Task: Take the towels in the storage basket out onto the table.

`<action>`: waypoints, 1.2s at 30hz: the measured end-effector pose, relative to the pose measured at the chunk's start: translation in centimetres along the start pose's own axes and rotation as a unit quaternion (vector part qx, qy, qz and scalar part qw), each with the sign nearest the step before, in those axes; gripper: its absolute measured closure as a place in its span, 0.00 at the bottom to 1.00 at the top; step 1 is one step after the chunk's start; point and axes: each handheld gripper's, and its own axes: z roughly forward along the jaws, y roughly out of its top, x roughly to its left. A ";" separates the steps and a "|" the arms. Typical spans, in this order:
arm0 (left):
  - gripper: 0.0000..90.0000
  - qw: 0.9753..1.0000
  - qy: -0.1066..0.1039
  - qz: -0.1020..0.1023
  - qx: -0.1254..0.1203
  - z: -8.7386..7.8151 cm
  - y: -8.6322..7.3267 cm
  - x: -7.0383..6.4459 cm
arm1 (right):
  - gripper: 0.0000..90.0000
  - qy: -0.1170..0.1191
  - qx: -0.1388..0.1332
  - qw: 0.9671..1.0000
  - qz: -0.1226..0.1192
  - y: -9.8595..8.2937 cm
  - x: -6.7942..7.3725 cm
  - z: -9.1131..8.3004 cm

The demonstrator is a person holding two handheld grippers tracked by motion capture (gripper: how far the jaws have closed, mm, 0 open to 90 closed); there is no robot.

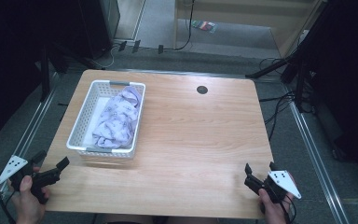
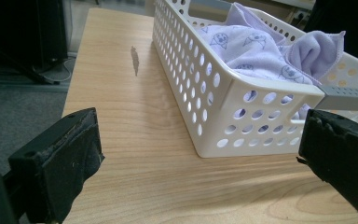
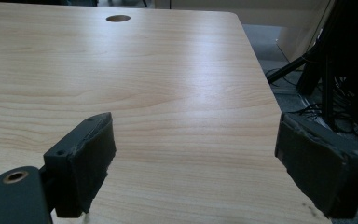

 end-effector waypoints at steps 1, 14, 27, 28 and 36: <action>0.00 1.000 0.002 0.001 -0.003 -0.1 0.1 -0.1 | 0.14 0.000 0.000 1.000 -0.001 0.0 0.0 0.0; 0.00 1.000 0.018 0.012 -0.005 -0.8 4.1 -2.7 | 0.14 0.001 0.003 1.000 -0.001 0.0 0.0 0.1; 0.00 0.998 -0.018 0.025 0.056 3.0 9.2 -6.2 | 0.14 0.002 0.003 1.000 -0.002 0.0 0.0 0.1; 0.00 0.998 -0.023 0.026 0.056 3.4 9.4 -6.4 | 0.14 0.002 0.003 1.000 -0.002 0.0 0.0 0.1; 0.00 0.996 -0.043 0.028 0.075 6.5 11.1 -7.3 | 0.14 0.002 0.003 1.000 -0.002 0.1 0.0 0.1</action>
